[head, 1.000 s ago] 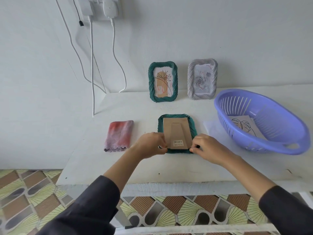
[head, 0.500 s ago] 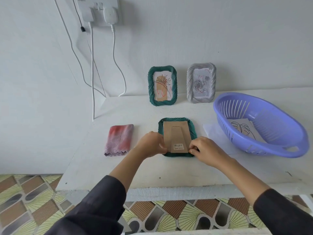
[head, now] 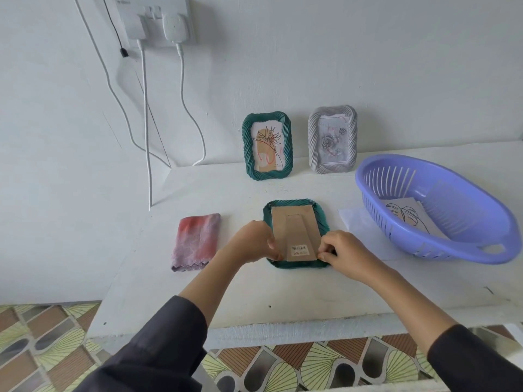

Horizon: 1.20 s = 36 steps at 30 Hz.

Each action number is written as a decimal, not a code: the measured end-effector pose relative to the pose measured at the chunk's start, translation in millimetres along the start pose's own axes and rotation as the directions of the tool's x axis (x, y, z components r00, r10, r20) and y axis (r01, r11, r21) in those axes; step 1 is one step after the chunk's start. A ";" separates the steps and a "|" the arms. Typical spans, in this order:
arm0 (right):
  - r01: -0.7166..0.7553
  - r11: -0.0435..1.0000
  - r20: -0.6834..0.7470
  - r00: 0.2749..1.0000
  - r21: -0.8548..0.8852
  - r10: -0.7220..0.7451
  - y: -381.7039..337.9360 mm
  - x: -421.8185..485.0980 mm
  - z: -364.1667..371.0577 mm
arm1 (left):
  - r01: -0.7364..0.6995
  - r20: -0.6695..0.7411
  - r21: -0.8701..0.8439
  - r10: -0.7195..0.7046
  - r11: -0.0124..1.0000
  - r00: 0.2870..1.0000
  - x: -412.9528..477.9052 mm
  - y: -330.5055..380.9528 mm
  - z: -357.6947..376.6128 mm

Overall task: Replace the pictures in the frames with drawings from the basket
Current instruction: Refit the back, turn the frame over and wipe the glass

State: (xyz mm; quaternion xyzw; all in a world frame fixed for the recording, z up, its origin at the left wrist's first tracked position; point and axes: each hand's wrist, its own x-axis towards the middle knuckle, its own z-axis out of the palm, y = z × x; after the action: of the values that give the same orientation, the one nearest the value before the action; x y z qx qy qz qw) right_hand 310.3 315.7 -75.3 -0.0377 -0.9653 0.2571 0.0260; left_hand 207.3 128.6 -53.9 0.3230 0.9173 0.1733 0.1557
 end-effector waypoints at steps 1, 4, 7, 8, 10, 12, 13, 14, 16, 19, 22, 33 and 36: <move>0.000 1.000 0.022 1.000 0.015 0.000 0.8 0.2 -1.1 | -0.008 0.015 0.023 0.008 1.000 1.000 1.4 0.5 0.1; -0.036 0.998 0.146 0.989 0.056 0.027 2.8 7.1 -11.0 | -0.041 0.064 0.059 0.037 0.997 0.997 6.0 3.1 -2.5; -0.070 0.996 0.224 0.973 0.048 0.058 4.2 24.3 -22.4 | 0.000 -0.004 -0.124 -0.001 0.992 1.000 18.1 -1.3 -8.3; -0.085 0.994 0.193 0.979 0.066 0.071 4.8 32.5 -25.1 | 0.028 -0.065 -0.231 -0.045 0.972 0.997 24.2 -3.7 -11.4; -0.122 0.988 0.061 0.991 0.100 0.116 5.9 51.3 -29.0 | 0.055 -0.199 -0.384 -0.141 0.922 0.970 38.3 -9.3 -16.4; -0.177 0.980 -0.073 0.980 0.089 0.183 8.1 72.6 -27.8 | 0.069 -0.284 -0.401 -0.196 0.914 0.939 51.1 -13.1 -17.3; -0.205 0.976 -0.112 0.971 0.075 0.212 9.3 82.1 -24.9 | 0.081 -0.306 -0.390 -0.212 0.917 0.928 56.6 -14.6 -15.6; -0.227 0.972 -0.134 0.963 0.059 0.233 10.6 90.6 -20.7 | 0.095 -0.317 -0.383 -0.227 0.919 0.921 62.4 -16.4 -12.7; -0.251 0.968 -0.157 0.955 0.029 0.252 11.7 101.2 -12.2 | 0.122 -0.334 -0.402 -0.269 0.908 0.903 72.8 -20.9 -4.5; -0.257 0.966 -0.198 0.947 0.007 0.253 13.3 108.0 -6.4 | 0.130 -0.370 -0.433 -0.308 0.892 0.877 82.7 -26.9 3.4; -0.244 0.970 -0.217 0.946 0.009 0.240 16.6 112.3 -5.7 | 0.115 -0.393 -0.382 -0.274 0.917 0.878 86.3 -31.2 5.4; -0.247 0.967 -0.187 0.949 0.062 0.254 21.1 120.1 -4.8 | 0.084 -0.340 -0.338 -0.204 0.937 0.918 99.2 -37.9 -0.7; -0.250 0.964 -0.177 0.948 0.094 0.263 21.2 120.3 -5.7 | 0.090 -0.321 -0.323 -0.198 0.942 0.926 100.8 -37.3 -2.7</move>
State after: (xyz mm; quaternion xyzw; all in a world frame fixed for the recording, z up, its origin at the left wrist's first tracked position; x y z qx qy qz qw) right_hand 192.1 347.2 -77.3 -0.1861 -0.9357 0.2875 0.0846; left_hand 111.2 165.9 -84.6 0.1905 0.9143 0.3539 0.0506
